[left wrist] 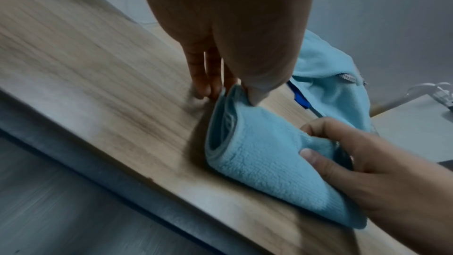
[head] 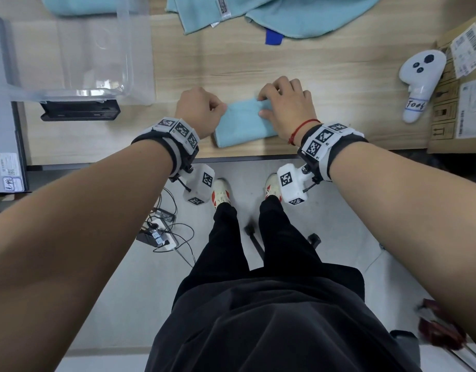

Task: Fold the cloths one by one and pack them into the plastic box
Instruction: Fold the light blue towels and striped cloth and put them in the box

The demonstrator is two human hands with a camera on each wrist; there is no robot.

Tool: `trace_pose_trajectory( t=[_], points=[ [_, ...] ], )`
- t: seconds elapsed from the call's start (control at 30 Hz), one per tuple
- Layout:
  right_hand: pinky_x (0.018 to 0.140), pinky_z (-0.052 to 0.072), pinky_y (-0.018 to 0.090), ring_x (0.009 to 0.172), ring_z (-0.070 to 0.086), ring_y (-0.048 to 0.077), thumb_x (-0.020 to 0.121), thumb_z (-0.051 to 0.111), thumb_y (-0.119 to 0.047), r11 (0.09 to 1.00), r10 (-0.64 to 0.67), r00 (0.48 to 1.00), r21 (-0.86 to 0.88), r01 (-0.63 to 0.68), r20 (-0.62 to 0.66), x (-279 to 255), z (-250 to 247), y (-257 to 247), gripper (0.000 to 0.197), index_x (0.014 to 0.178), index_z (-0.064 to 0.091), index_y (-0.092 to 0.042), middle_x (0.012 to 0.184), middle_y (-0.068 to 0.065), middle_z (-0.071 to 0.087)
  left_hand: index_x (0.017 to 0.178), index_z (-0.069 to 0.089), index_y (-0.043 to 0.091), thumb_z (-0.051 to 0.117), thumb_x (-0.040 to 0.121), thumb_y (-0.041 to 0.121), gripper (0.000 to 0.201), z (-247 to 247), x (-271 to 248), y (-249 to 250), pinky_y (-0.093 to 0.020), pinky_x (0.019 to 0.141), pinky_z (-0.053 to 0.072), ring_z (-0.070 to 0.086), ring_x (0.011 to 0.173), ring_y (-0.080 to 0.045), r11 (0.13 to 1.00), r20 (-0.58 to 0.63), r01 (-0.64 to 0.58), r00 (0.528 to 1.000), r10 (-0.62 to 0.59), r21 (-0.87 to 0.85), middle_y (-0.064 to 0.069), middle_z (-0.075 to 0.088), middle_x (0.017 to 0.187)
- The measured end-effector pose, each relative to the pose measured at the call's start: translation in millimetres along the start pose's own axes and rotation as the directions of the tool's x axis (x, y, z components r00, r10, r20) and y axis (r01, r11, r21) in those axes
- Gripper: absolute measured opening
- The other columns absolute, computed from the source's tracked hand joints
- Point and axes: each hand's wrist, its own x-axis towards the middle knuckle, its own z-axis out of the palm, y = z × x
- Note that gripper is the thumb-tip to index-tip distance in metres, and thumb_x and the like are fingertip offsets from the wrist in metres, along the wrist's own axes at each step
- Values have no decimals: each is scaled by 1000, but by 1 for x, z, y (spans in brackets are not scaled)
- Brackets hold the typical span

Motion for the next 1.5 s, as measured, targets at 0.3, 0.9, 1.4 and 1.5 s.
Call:
trace_pose_trajectory(
  t=[0.3,0.9,1.4,1.5],
  points=[
    [87,33,40,113,41,30,94,46,-39,996,89,993,2,-89,-84,-19,9,14,28,112,59,-22,123,7,47,118,50,20,63,86,43,42,22,-5,15,-40,87,40,41,112,-27,983,128,-128,985,112,128,-8,48,119],
    [89,39,42,118,38,29,94,50,-31,977,172,985,130,-166,-31,-28,-13,42,36,130,48,-30,131,5,42,135,42,6,53,97,33,48,23,1,32,-39,94,41,50,116,-32,979,308,-58,951,-5,197,-15,52,128],
    [101,22,48,119,44,20,103,21,-42,990,-82,973,131,54,217,-37,-75,20,35,110,49,-24,111,-6,56,99,54,14,29,104,35,33,-23,-19,97,-45,85,42,53,87,-28,936,228,-300,940,256,185,-7,59,88],
    [96,25,43,100,57,25,103,24,-42,986,-100,977,153,72,186,-35,-101,18,32,108,46,-19,90,-4,58,100,57,12,35,103,31,29,-44,-21,112,-46,87,42,55,94,-30,927,186,-320,940,285,194,-11,64,96]
  ],
)
